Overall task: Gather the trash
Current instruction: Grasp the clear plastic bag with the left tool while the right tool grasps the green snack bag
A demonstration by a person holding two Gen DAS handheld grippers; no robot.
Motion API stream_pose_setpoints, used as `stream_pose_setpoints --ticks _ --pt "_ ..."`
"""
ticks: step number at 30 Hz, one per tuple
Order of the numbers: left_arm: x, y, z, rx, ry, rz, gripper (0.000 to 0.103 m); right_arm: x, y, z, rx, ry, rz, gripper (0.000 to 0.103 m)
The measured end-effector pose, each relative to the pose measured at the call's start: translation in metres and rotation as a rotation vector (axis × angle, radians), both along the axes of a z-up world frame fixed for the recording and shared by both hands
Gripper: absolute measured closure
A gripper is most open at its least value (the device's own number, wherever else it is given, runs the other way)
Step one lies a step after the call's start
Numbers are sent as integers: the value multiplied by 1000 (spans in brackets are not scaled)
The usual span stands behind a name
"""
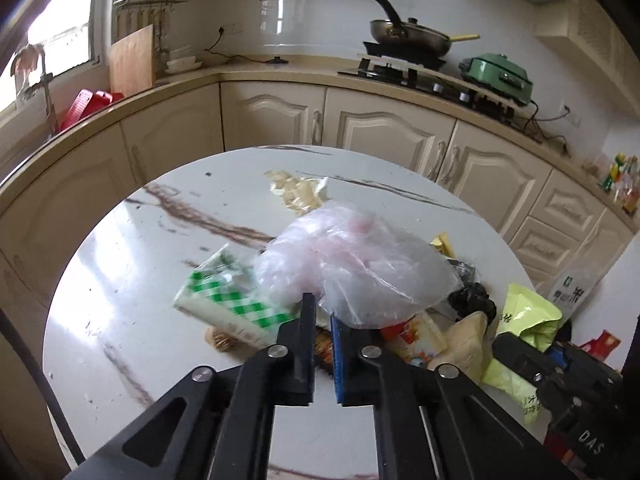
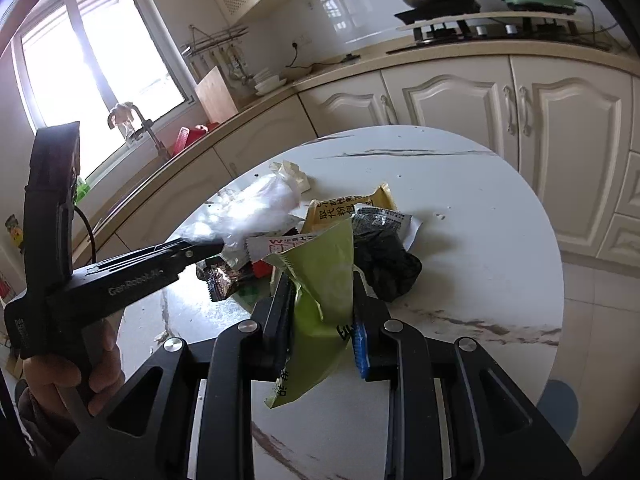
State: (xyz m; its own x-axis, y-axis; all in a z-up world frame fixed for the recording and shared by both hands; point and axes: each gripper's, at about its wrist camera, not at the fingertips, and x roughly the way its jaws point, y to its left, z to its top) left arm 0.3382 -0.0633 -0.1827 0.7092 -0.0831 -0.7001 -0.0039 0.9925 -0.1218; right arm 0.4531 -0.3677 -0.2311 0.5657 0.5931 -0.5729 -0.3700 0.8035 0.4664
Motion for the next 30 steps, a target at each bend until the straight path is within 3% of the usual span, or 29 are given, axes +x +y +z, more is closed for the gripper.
stream_pose_setpoints --ticks 9,13,14,17,18,22,27,29,30 --pt "-30 31 3 -43 -24 12 103 -16 11 17 -4 -26 16 79" --pt "-44 41 7 -120 -16 20 100 -22 13 23 -12 -35 14 79" --pt "-44 41 11 -134 -26 38 89 -23 12 25 -14 -40 7 79" --pt "-42 36 22 -194 -74 34 29 -26 8 27 -26 -45 -8 79" --pt "-42 30 24 -186 -101 40 20 -25 6 27 -29 -45 -11 79" --pt "-16 7 29 -109 -95 30 21 -19 2 26 -36 -44 -9 79" --pt "26 -7 12 -42 18 61 21 -5 -3 16 -27 -33 -2 79" --pt "33 -11 9 -9 39 60 27 2 -4 10 -21 -20 3 79" --pt "33 -13 13 15 15 61 42 3 -4 8 -18 -18 3 79"
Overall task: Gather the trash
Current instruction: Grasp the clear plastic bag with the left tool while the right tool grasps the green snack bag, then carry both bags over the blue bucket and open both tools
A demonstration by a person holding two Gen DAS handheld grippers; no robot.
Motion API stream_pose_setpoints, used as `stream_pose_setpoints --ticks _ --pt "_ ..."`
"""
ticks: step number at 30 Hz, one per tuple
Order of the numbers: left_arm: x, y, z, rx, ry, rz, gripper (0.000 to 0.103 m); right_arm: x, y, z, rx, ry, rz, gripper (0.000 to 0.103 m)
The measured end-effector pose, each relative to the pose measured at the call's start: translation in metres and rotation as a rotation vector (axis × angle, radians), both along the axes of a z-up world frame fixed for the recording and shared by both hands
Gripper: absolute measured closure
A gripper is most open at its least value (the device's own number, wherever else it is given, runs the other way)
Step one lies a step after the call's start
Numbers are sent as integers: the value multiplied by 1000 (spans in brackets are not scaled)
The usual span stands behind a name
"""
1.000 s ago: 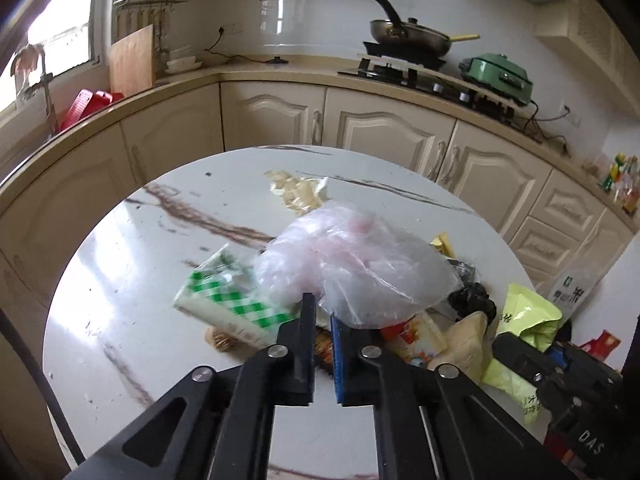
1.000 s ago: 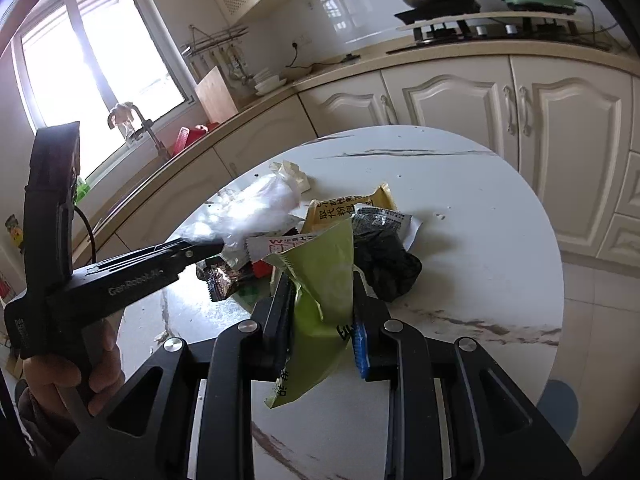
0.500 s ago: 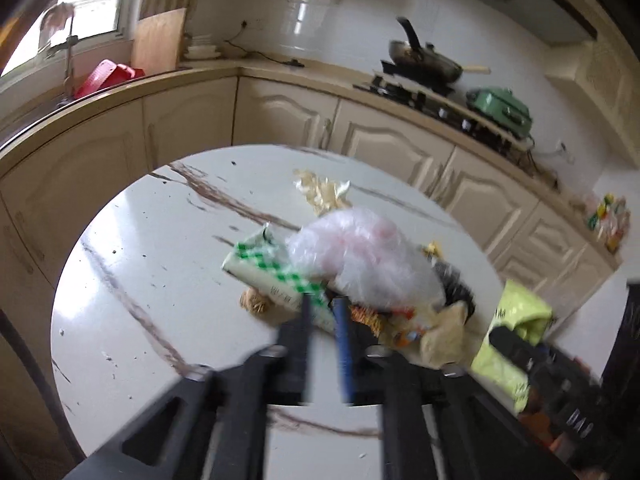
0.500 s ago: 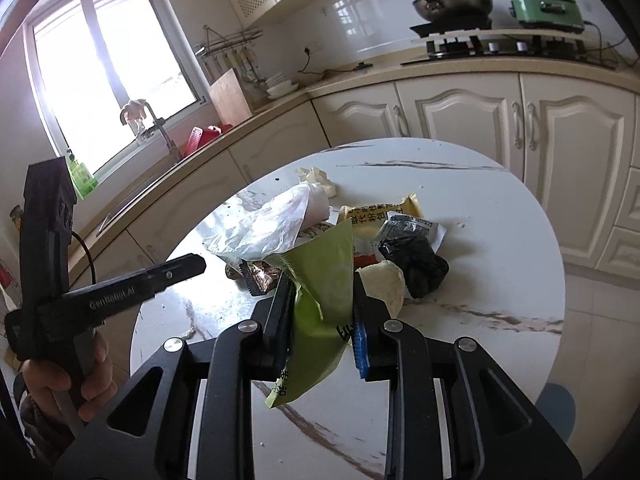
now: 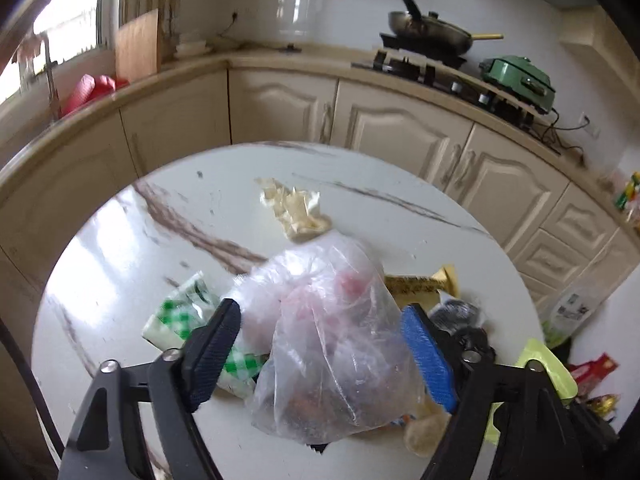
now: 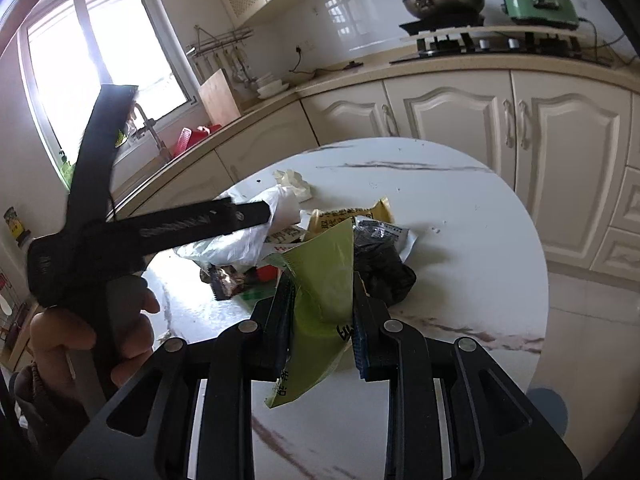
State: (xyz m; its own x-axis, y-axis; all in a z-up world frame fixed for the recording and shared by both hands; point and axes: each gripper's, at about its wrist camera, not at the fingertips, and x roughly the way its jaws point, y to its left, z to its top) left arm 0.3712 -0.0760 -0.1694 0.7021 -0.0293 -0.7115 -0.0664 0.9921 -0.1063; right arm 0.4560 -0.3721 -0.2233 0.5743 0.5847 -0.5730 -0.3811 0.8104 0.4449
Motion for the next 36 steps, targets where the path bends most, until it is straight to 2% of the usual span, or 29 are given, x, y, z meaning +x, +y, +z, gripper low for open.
stream_pose_setpoints --ticks 1,2,4,7,10,11,12,14,20,24,32,36 --pt "0 -2 2 33 -2 2 52 2 0 -3 1 4 3 79" --pt "2 -2 2 31 11 -1 65 4 1 -5 1 8 5 79" --pt "5 2 0 7 33 -8 66 6 3 -8 8 12 7 79" --pt "3 -2 -3 25 30 -26 71 4 5 -9 16 9 10 79" --pt "-3 -1 -6 52 23 -37 83 2 7 -7 19 7 12 79" --pt "-5 0 -8 47 19 -36 92 0 8 -7 20 6 14 79" --pt "-6 2 -9 38 15 -41 97 0 8 -6 21 6 14 79" --pt "-10 10 -9 -9 8 -41 101 -3 10 -5 18 5 17 79" --pt "-43 43 8 -94 -60 -8 103 -9 12 6 21 -18 11 79" --pt "-74 54 21 -112 -116 1 103 -19 17 22 25 -51 14 79" --pt "-138 55 49 -146 -191 -34 103 -44 18 46 36 -88 25 79" --pt "-173 43 65 -149 -228 -85 103 -59 6 55 49 -102 7 79"
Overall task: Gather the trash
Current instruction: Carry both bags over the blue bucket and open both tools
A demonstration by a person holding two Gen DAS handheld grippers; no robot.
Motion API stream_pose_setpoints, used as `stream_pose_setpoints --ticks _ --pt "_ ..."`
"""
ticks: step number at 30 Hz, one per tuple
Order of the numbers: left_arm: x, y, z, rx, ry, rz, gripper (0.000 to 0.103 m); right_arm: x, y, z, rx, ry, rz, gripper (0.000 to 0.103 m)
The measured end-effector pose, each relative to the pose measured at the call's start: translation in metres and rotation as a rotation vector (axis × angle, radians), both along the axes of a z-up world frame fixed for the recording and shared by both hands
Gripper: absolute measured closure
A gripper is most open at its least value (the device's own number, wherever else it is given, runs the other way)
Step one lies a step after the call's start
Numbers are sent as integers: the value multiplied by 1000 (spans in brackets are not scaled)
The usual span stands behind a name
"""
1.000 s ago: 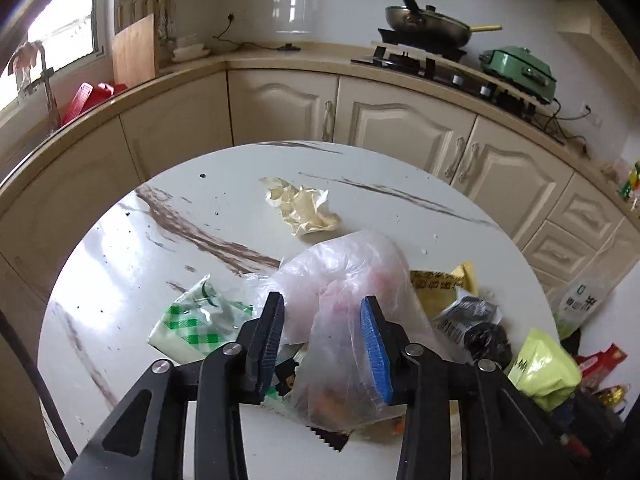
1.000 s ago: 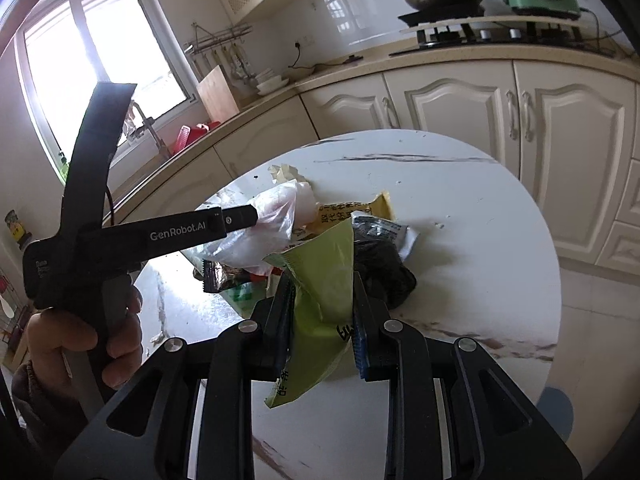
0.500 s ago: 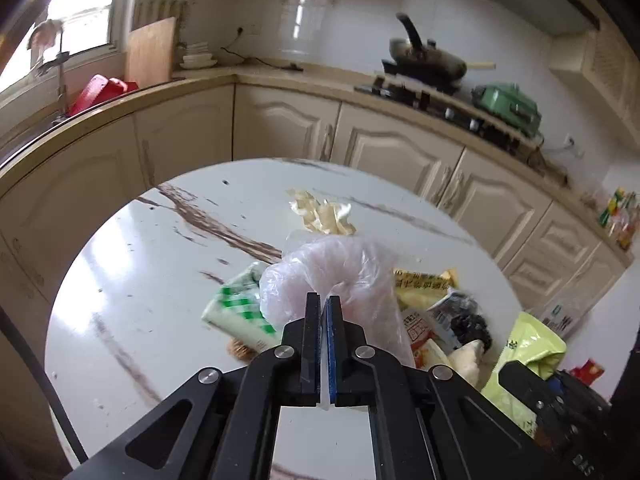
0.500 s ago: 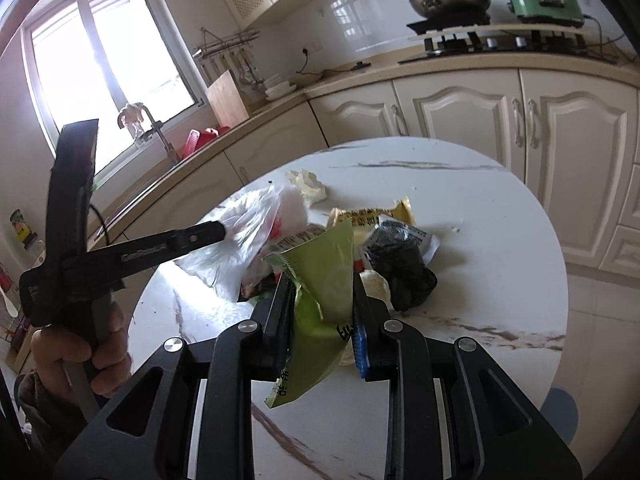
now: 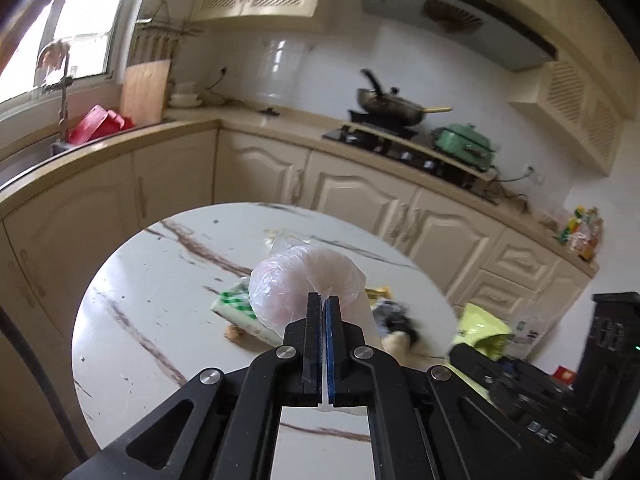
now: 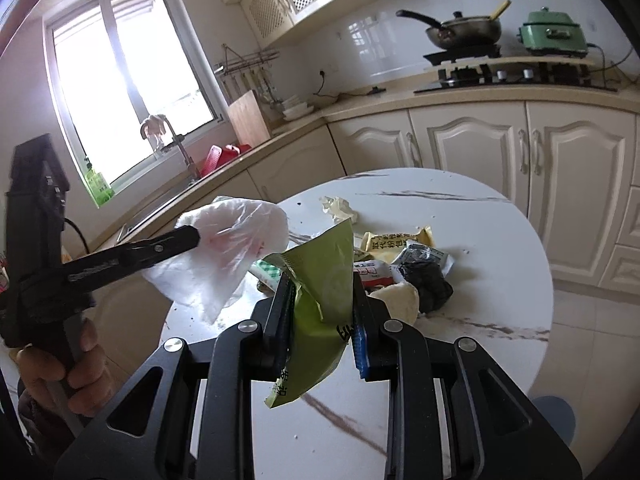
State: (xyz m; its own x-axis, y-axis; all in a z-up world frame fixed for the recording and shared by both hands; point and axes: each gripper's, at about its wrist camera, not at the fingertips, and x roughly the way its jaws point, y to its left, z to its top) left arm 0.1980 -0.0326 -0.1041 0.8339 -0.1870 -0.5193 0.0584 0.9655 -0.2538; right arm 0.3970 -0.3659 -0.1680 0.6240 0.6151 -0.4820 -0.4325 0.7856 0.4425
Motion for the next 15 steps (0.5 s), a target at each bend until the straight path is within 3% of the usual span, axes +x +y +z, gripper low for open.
stream_pose_setpoints --ticks 8,15 --pt "-43 -61 13 37 -44 -136 103 -32 -50 12 20 -22 -74 79" --pt "-41 -151 -2 82 -21 -313 103 -62 -134 -1 16 -3 -220 79"
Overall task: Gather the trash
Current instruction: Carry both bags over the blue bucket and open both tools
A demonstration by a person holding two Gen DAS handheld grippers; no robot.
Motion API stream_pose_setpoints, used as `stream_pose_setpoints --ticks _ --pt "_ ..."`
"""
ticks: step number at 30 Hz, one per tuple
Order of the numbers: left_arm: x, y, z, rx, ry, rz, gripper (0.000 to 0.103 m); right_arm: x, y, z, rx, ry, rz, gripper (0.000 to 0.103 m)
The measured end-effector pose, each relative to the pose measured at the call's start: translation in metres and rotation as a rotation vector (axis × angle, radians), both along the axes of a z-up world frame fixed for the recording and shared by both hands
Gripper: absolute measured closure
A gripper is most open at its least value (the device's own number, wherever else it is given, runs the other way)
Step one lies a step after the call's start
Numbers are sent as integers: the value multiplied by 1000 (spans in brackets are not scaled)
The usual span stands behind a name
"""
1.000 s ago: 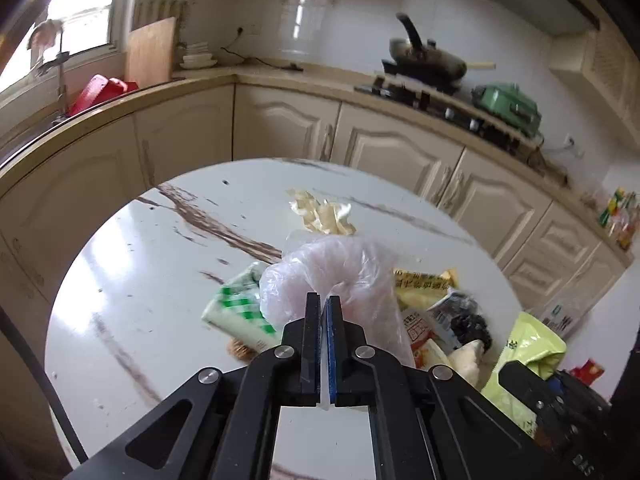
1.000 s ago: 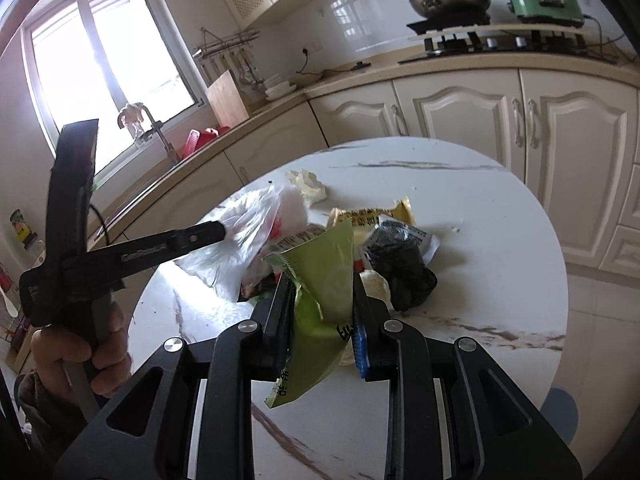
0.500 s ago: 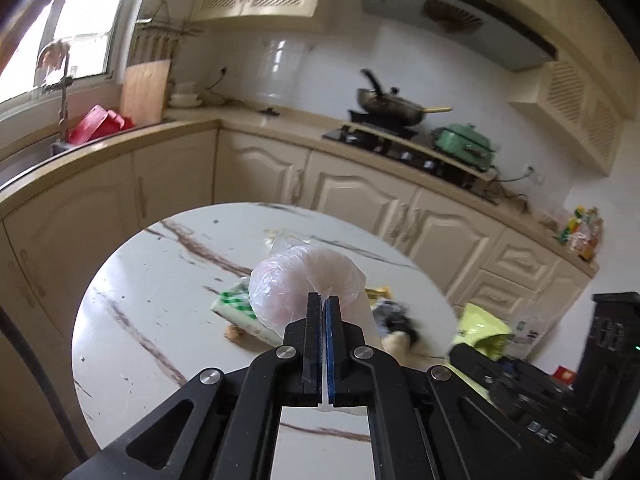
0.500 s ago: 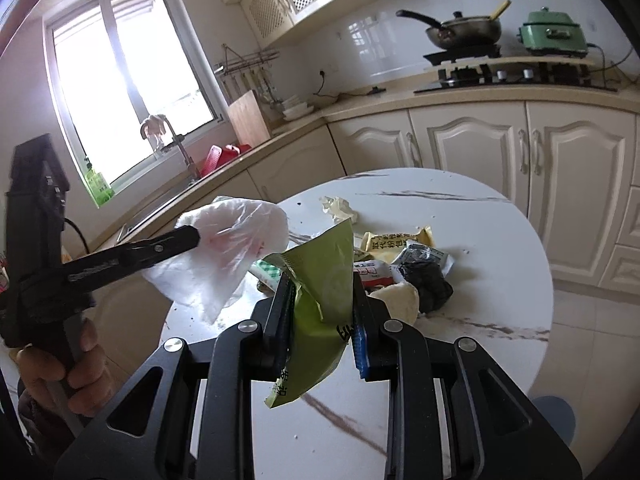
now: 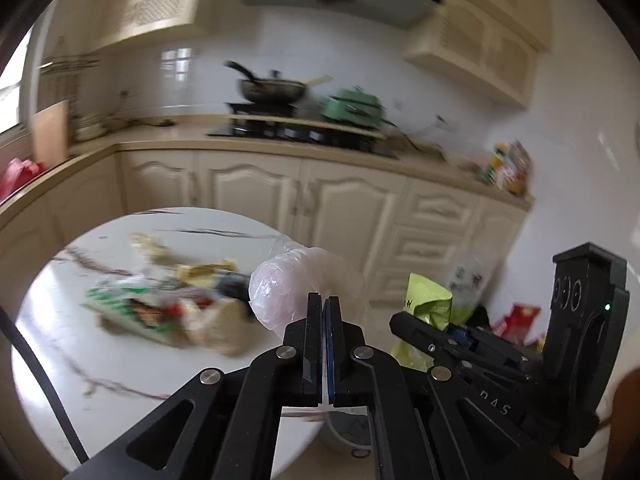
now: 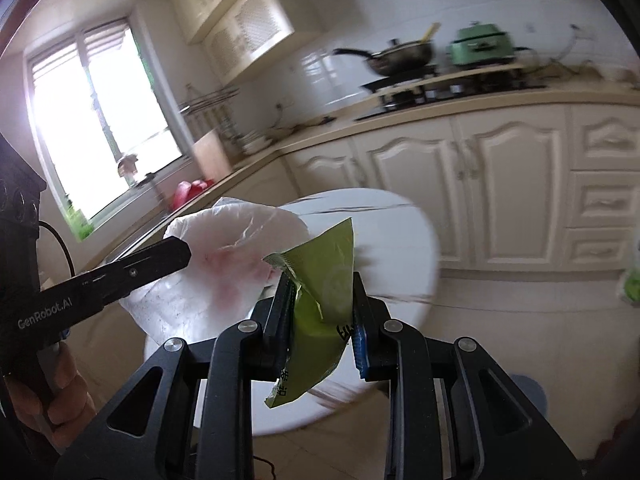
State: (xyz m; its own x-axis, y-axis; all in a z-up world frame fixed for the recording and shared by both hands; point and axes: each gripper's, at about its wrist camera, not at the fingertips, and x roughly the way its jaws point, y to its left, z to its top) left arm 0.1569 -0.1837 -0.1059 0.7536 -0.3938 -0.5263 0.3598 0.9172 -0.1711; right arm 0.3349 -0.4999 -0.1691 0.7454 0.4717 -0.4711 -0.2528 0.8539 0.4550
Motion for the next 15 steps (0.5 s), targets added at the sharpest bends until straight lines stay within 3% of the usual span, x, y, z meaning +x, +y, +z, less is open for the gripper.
stream_pose_setpoints --ticks 7,15 --pt "36 -94 -52 83 128 -153 103 -14 -81 -52 0 108 -142 79" --pt "89 -178 -130 201 299 -283 103 3 -156 -154 23 295 -262 79"
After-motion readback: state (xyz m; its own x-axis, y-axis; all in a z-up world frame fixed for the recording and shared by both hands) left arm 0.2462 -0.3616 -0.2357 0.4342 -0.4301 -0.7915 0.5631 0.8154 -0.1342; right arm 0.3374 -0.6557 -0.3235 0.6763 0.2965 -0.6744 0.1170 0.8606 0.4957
